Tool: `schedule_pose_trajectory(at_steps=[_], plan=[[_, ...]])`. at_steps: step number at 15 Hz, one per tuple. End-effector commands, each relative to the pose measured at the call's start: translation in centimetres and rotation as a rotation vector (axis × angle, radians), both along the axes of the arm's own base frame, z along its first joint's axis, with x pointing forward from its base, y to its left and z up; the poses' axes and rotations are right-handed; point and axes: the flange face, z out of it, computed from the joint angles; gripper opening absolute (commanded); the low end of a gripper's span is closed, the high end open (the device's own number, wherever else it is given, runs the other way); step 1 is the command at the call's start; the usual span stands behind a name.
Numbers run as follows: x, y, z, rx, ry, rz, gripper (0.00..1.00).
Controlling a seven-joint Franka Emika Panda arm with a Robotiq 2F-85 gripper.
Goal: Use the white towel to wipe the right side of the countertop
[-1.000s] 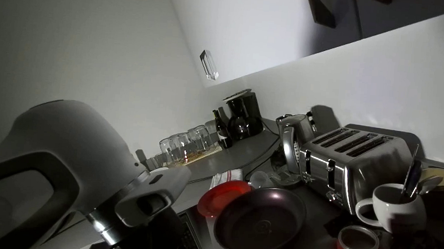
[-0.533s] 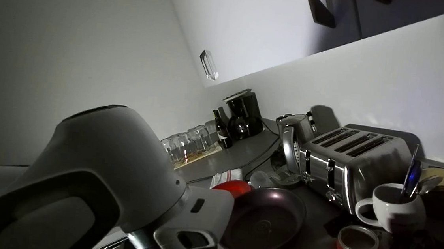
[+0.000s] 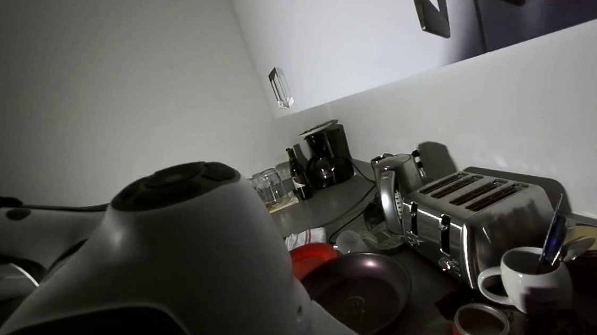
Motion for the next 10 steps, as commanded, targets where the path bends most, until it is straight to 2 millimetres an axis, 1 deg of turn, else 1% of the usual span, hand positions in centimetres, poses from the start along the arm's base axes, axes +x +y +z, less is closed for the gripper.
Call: schedule_pose_trajectory(at_steps=[1,3,5,8,10], plan=[[-0.3,-1.6,-0.9,0.147,-0.013,-0.132,1.00],[-0.7,-1.9,-1.2,0.238,-0.033,-0.184,1.00],[-0.7,-1.9,-0.9,0.331,-0.066,-0.233,1.00],[-0.4,-2.0,-0.2,0.453,-0.128,-0.321,1.00],[0.0,-2.3,-0.3,0.511,-0.160,-0.392,1.00]])
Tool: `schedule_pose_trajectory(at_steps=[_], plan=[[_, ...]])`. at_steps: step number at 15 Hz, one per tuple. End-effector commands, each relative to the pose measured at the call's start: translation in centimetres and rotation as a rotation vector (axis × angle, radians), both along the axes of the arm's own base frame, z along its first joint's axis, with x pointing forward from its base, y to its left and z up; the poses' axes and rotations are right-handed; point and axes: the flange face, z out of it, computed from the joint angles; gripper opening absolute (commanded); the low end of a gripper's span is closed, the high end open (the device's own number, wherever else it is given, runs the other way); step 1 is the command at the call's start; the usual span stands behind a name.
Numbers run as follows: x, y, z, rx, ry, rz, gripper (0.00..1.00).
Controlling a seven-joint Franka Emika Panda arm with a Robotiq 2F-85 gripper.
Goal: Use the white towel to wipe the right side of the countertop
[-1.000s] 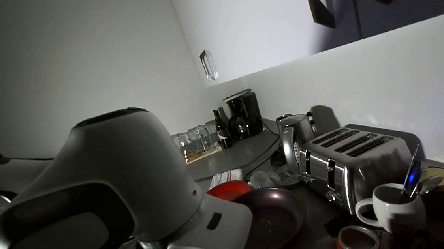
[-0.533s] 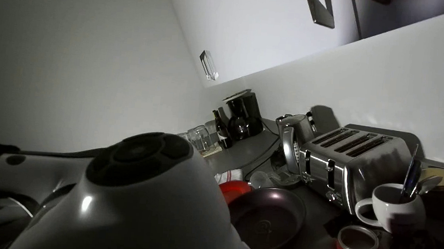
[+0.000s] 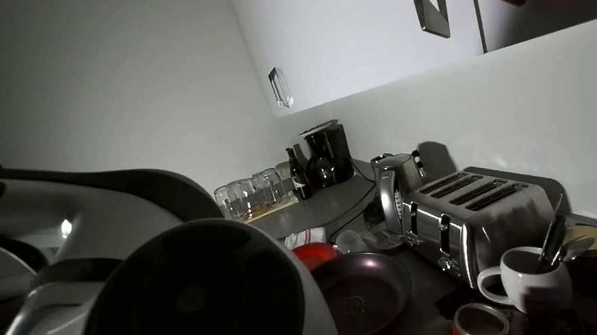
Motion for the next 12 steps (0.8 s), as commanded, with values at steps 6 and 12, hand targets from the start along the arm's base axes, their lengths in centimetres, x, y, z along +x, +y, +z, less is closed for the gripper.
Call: schedule_pose_trajectory(at_steps=[6,12], plan=[[0.3,-2.2,-2.2,0.085,0.034,-0.218,1.00],[-1.5,-5.2,-3.9,0.041,0.095,-0.351,1.00]])
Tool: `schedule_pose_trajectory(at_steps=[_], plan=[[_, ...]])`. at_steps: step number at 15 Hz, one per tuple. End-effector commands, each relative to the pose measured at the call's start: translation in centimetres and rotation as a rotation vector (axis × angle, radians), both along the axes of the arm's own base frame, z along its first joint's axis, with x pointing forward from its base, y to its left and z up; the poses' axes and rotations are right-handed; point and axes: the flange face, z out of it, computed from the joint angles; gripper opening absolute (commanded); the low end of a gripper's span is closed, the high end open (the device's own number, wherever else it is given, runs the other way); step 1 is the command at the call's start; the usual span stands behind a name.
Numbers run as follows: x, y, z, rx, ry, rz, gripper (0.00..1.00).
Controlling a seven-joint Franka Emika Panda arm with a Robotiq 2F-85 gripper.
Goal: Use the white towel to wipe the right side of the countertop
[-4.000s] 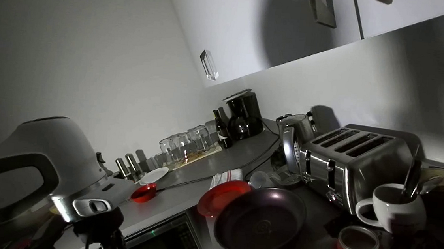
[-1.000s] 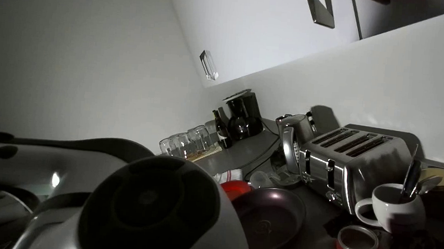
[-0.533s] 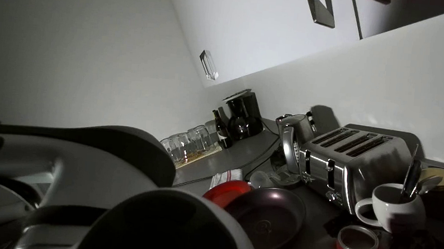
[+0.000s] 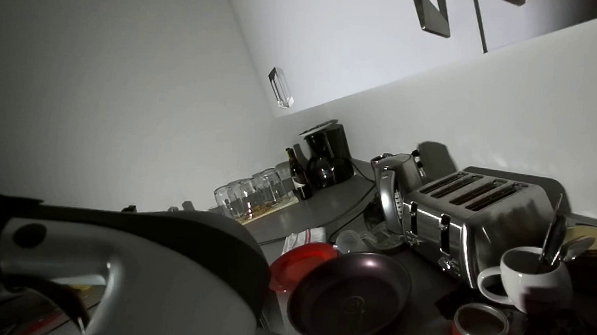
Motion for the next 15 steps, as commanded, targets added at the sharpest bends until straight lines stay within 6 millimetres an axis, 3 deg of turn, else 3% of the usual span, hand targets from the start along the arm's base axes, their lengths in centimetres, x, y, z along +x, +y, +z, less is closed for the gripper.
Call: schedule_pose_trajectory(at_steps=[1,7,15], plan=[[-0.8,-1.6,-0.6,-0.021,0.051,-0.074,1.00],[-0.9,-1.3,-3.3,-0.025,0.139,-0.080,1.00],[-0.1,-0.8,-8.8,-0.020,0.257,-0.091,1.00]])
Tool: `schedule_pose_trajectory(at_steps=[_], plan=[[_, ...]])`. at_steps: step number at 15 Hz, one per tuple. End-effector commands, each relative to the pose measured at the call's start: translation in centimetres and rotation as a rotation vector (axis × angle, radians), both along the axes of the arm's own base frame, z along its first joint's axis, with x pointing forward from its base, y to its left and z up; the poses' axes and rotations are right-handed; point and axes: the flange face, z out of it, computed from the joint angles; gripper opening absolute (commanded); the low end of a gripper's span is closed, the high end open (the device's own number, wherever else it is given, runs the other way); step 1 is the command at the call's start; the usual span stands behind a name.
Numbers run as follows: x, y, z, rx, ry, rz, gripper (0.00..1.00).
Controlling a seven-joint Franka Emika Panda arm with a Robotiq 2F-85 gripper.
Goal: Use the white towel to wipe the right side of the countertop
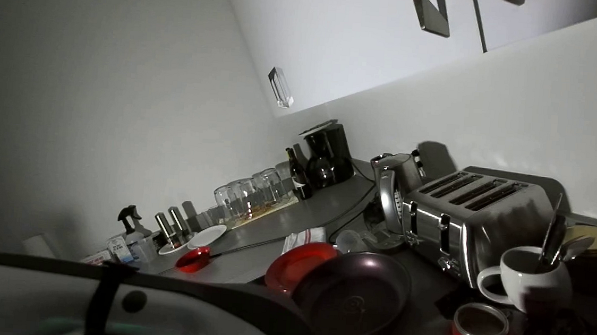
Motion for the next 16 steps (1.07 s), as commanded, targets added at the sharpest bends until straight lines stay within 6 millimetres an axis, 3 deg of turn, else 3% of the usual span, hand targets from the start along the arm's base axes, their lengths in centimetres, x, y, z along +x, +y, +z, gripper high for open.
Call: schedule_pose_trajectory(at_steps=[1,2,4,13,14,16], plan=[[0.4,-0.1,-1.8,-0.011,0.045,-0.021,1.00],[0.3,-0.2,-1.9,-0.012,0.043,-0.025,1.00],[0.1,-0.4,-1.4,-0.028,0.026,-0.030,0.74],[-0.1,-0.3,2.7,-0.144,-0.081,-0.028,0.06],[0.1,0.1,2.8,-0.148,-0.086,-0.015,0.49],[0.5,0.9,2.7,-0.137,-0.085,0.002,0.46]])
